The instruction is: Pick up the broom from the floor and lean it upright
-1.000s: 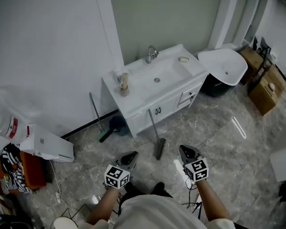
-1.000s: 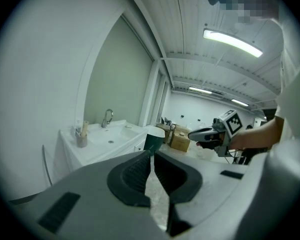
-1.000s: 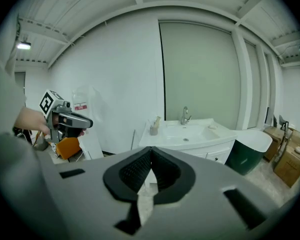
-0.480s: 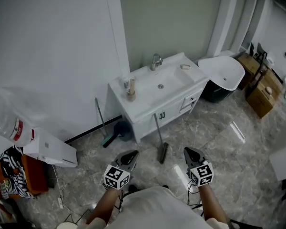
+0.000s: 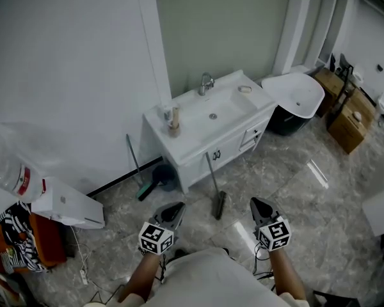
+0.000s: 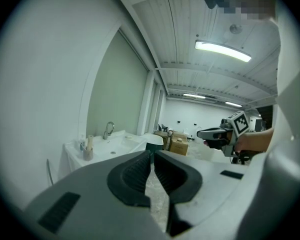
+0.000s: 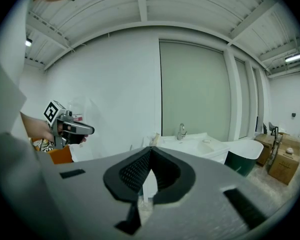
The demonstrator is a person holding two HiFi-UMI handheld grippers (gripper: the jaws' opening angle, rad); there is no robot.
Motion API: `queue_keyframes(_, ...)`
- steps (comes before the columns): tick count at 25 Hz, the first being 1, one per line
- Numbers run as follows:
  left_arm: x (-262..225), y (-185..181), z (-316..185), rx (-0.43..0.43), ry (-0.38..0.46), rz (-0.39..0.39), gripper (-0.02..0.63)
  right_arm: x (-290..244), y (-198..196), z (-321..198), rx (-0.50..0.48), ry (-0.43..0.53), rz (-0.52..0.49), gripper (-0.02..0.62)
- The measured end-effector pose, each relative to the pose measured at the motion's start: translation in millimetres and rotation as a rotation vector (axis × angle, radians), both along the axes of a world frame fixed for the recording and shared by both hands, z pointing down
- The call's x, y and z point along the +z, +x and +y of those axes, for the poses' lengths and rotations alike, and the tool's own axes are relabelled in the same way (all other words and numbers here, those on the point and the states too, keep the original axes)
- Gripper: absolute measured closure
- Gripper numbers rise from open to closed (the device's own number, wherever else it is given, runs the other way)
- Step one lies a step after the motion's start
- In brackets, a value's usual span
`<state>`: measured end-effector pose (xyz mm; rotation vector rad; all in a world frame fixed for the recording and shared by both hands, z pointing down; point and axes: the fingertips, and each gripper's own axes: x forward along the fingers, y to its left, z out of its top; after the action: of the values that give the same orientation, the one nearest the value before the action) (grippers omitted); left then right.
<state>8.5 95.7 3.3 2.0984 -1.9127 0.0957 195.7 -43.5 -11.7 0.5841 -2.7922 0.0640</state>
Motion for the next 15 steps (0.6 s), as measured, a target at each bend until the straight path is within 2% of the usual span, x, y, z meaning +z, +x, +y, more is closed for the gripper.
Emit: queue_keyframes(15, 12, 11, 3, -0.013, -0.019, 0.029, 0.584, 2, 10, -2, 0.016, -0.021, -0.018, 0.597)
